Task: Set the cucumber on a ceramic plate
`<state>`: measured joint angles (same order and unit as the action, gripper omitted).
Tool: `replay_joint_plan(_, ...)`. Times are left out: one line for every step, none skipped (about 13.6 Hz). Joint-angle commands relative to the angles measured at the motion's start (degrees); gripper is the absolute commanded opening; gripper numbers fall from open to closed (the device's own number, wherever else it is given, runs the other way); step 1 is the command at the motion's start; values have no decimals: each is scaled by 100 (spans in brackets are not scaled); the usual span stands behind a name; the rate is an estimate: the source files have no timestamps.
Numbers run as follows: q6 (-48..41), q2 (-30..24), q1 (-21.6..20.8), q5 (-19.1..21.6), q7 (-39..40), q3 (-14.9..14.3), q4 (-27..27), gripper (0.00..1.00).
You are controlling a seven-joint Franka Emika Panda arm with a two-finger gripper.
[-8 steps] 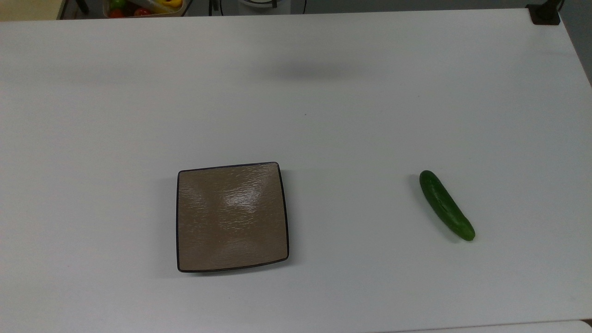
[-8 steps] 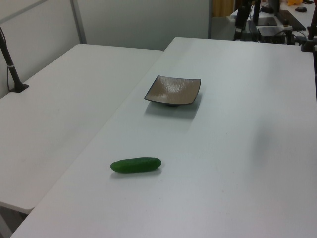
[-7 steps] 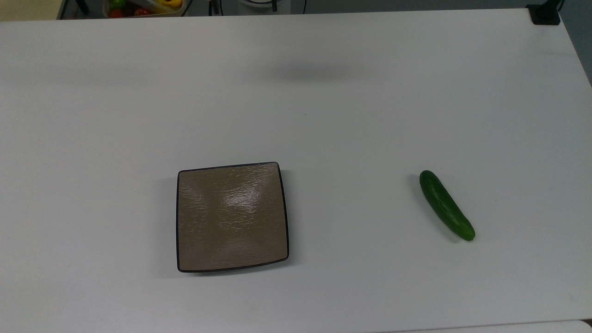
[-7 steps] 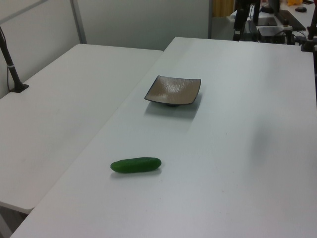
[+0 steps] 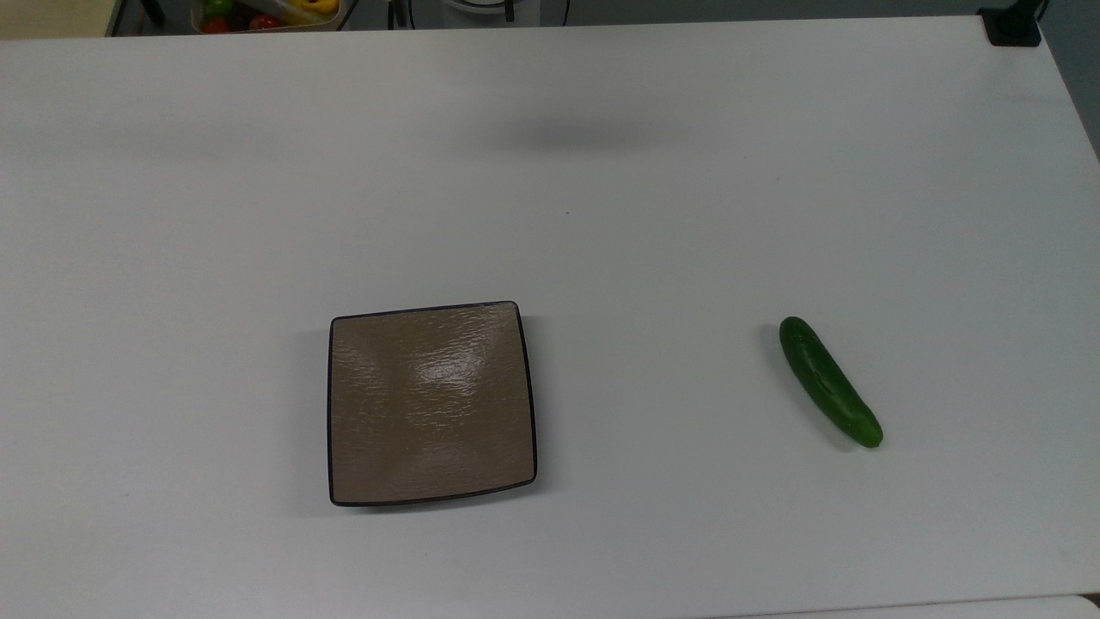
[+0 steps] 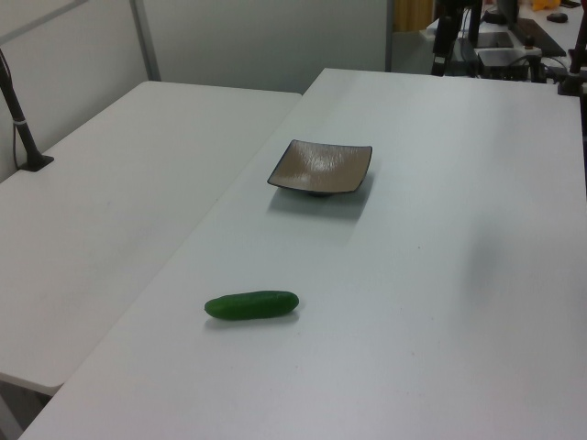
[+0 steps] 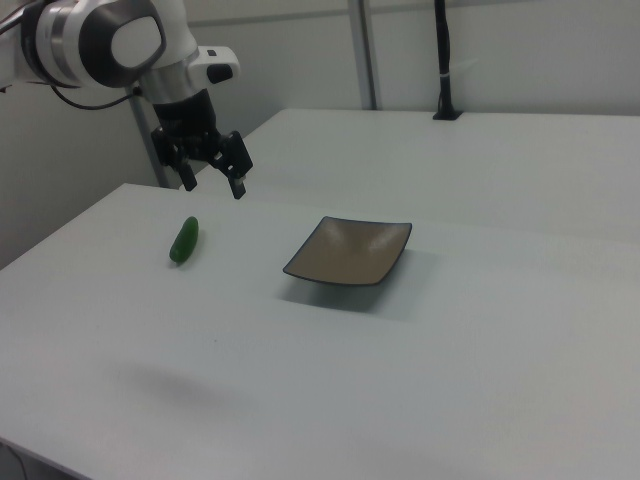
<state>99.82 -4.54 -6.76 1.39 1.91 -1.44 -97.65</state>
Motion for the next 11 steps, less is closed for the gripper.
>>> replay_joint_plan(99,-126,60,81,73,47,-167,100)
replay_joint_plan(99,-126,52,81,64,47,-167,100)
replay_joint_plan(99,-126,43,81,64,47,-167,100)
replay_joint_plan(90,-126,43,81,55,47,-167,100)
replay_joint_plan(82,-126,43,90,64,47,-176,100)
replay_joint_plan(116,-126,43,107,64,47,-219,100)
replay_joint_plan(134,-108,17,107,64,47,-237,100)
replay_joint_plan(108,-100,8,133,73,47,-237,100)
replay_joint_plan(99,-91,-1,134,107,47,-246,100)
replay_joint_plan(108,-65,-53,134,134,47,-246,100)
replay_joint_plan(151,-12,-132,134,143,47,-263,100)
